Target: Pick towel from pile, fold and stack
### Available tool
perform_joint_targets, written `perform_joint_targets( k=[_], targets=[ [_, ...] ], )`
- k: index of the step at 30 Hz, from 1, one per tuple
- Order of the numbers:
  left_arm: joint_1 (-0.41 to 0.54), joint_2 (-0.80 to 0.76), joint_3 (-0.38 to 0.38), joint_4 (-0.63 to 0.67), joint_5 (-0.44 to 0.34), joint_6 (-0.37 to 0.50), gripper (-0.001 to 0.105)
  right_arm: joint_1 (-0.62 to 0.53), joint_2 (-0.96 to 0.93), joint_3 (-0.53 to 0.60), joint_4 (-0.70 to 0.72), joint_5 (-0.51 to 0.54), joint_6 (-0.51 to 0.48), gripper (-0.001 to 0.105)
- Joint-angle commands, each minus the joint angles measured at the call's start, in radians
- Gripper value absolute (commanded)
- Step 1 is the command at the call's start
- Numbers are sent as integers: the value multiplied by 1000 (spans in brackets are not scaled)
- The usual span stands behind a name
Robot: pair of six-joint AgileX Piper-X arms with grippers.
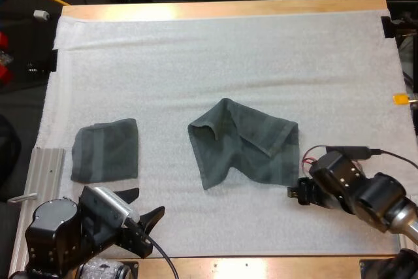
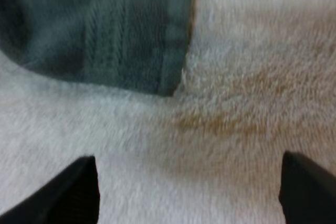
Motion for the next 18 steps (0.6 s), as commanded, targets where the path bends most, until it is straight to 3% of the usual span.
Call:
perform_joint_targets(
  k=[1, 5, 10, 18],
  targets=[
    [-4, 3, 6, 10, 7, -9, 60, -1, 11, 12, -43, -12, 13, 69],
    [-4, 3, 22, 36, 7, -9, 60, -21, 67, 33, -129, -42, 50, 66],
    [-4, 3, 24, 54, 7, -6, 60, -96, 158, 32, -215, -122, 52, 47],
    [-4, 3, 24, 60, 7, -6, 60, -159, 293, 32, -302, -263, 56, 46]
  ],
)
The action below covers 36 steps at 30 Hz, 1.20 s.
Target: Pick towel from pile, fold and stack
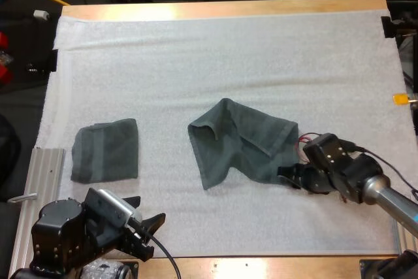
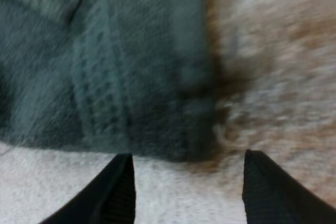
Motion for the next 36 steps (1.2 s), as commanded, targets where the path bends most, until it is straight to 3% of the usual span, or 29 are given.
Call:
perform_joint_targets(
  k=[1, 11, 13, 18, 20, 28, 36],
  targets=[
    [-4, 3, -1, 5, 7, -6, 60, -4, 18, -3, -25, -38, 1, 46],
    [-4, 3, -1, 5, 47, -6, 60, -4, 120, -3, -99, -38, 56, 44],
    [-4, 3, -1, 5, 53, -6, 60, -4, 120, -3, -106, -38, 57, 38],
    [-4, 3, -1, 5, 53, -6, 60, -4, 120, -3, -101, -38, 57, 5],
    [-4, 3, -1, 5, 53, -6, 60, 0, 120, -3, -98, -34, 54, 0],
    [-37, 4, -1, 0, 53, -6, 60, 26, 87, -3, 24, 10, -19, 0],
    [-176, 127, -1, -48, 18, -6, 60, 85, -36, -3, 194, 140, -114, 0]
  ],
)
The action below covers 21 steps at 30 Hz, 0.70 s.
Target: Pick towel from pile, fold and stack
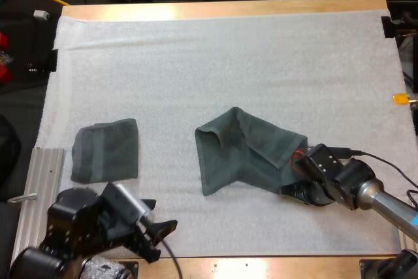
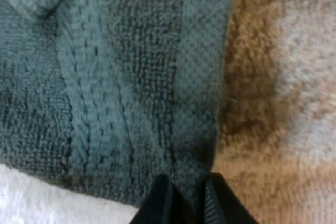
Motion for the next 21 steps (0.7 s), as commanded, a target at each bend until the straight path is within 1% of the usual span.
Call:
perform_joint_targets(
  k=[1, 7, 10, 13, 18, 21],
  targets=[
    [-18, 30, -1, -29, -13, -6, 60, 3, -19, -3, 34, 15, -17, 0],
    [-113, 220, -1, -130, -15, -11, 60, 3, -58, -3, 49, 16, -18, 0],
    [-169, 346, -1, -167, -15, -34, 60, 3, -58, -3, 49, 16, -18, 0],
    [-228, 469, -1, -197, -19, -37, 60, 3, -58, -3, 49, 16, -18, 0],
    [-312, 678, -4, -249, -104, -40, 60, 3, -58, -3, 49, 16, -18, 0],
    [-335, 775, -4, -280, -190, -43, 60, 3, -58, -3, 49, 16, -18, 0]
  ],
)
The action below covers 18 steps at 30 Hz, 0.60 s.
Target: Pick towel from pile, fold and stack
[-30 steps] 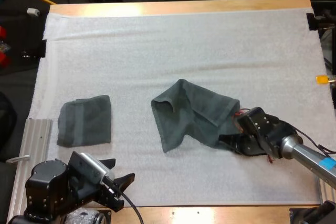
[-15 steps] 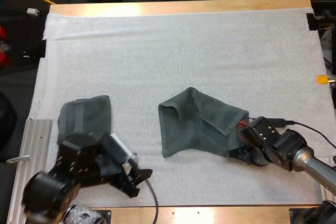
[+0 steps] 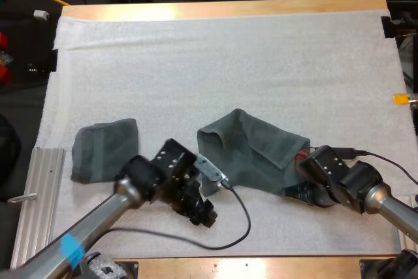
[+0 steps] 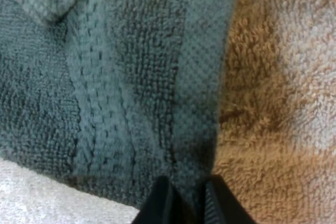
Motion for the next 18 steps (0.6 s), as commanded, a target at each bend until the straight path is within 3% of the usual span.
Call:
perform_joint_targets(
  k=[1, 3, 5, 15, 18],
  targets=[
    [-9, 25, -4, -16, -56, -8, 60, 3, -7, -3, 13, 6, -10, 0],
    [-10, 73, -4, -50, -134, -13, 60, 3, -7, -3, 13, 6, -10, 0],
    [-10, 107, -4, -87, -165, -13, 60, 3, -7, -3, 13, 6, -10, 0],
    [-10, 212, -4, -244, -166, -13, 60, 3, -7, -3, 10, 6, -10, 0],
    [-10, 245, -4, -251, -215, -13, 60, 3, -7, -3, 10, 6, -10, 0]
  ],
)
